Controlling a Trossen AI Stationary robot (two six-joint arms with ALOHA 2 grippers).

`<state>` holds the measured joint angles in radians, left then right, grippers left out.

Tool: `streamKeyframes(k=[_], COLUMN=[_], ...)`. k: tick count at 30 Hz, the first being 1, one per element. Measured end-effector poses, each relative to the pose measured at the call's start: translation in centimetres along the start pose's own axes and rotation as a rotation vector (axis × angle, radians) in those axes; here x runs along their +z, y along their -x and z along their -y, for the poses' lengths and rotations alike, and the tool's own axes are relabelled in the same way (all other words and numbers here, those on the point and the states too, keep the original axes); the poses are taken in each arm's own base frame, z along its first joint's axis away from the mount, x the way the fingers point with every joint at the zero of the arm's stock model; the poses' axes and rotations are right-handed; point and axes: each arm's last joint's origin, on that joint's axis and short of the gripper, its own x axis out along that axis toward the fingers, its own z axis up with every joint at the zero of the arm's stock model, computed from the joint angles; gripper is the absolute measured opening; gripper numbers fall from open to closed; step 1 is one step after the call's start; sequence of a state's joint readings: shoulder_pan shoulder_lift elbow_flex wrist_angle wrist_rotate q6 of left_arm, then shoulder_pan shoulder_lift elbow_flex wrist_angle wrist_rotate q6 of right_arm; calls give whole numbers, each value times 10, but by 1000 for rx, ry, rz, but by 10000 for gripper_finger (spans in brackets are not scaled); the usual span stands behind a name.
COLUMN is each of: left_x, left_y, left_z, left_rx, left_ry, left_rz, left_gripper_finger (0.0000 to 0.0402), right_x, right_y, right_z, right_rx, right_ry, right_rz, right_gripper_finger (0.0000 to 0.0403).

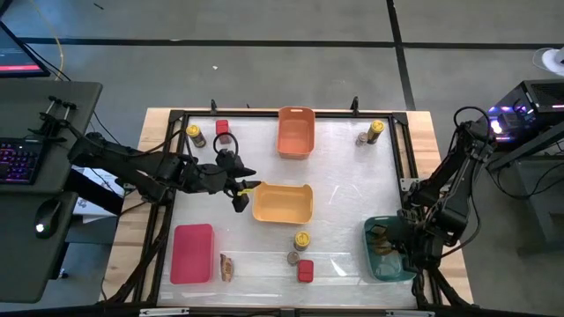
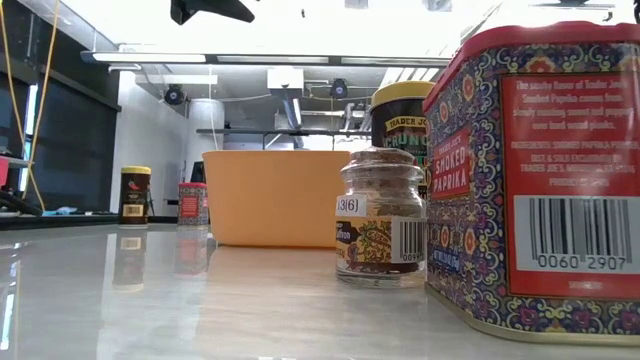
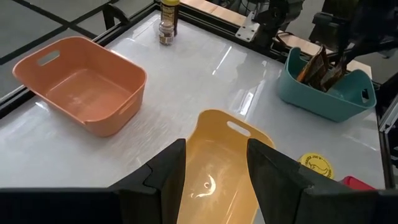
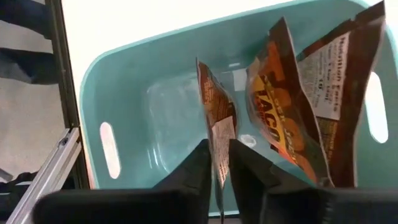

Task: Sort spices by type
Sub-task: Put the top orange seasoning bag into the blue bin, then put the orange seasoning bag into the blue bin

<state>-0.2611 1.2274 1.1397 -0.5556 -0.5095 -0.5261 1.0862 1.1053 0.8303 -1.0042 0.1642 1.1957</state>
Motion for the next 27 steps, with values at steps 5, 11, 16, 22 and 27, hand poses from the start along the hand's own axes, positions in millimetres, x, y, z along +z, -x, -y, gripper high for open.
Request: streamKeyframes(k=[5,11,16,22,27], left_x=[0,0,0,13,27], left_y=[0,0,1,17,44], left_z=[0,0,0,-3,-5], left_rx=[0,0,-1,-32,-128], left_ry=[-32,-63,-118,-150,-97], left_rz=[0,0,1,12,22], left_gripper_finger=[159,159,159,159,159], right_x=[0,6,11,20,43], right_y=[1,20,46,78,87], right_z=[0,-7,-7,-8,-6], right_rx=[4,26,0,-22,-60], right_ry=[-1,23,27,2,-136], right_rz=[-8,-3,-17,91,369], right_gripper_finger=[101,142,159,163,163])
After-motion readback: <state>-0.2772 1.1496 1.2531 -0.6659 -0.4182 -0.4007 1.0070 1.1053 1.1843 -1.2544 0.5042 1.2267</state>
